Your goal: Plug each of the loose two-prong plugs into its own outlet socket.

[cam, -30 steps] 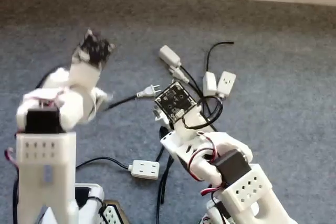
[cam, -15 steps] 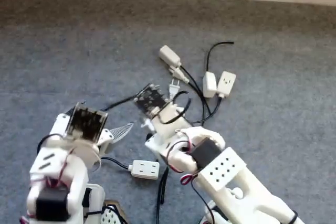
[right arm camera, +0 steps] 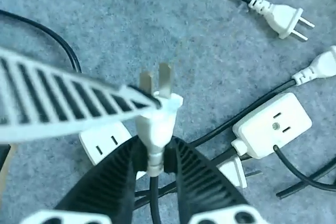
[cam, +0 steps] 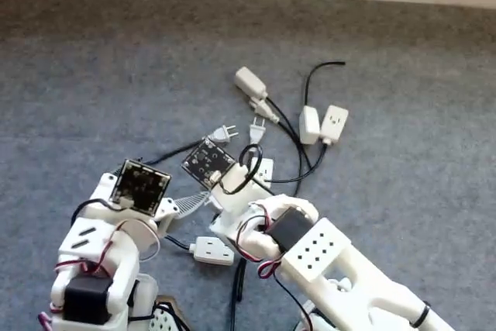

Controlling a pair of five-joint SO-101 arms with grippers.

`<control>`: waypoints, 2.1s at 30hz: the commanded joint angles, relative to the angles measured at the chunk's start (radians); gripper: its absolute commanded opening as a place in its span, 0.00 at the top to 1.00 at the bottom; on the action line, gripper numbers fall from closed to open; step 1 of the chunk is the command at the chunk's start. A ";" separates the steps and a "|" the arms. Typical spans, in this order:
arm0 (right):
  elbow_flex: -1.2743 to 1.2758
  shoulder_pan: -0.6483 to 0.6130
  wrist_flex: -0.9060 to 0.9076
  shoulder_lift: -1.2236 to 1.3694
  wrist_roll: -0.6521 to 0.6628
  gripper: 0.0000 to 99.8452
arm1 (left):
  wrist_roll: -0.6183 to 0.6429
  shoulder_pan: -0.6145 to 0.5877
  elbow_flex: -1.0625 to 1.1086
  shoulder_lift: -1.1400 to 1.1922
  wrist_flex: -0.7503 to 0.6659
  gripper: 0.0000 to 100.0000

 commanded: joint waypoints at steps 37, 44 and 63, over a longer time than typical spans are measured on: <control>-0.516 0.058 0.427 0.213 0.000 0.99 | 0.003 -0.125 0.061 -0.007 -0.049 0.58; -0.524 0.054 0.503 0.302 0.041 0.99 | 0.012 -0.278 -0.021 0.056 -0.104 0.58; -0.522 -0.058 0.544 0.314 0.416 0.99 | -0.055 -0.429 -1.184 1.468 0.281 0.58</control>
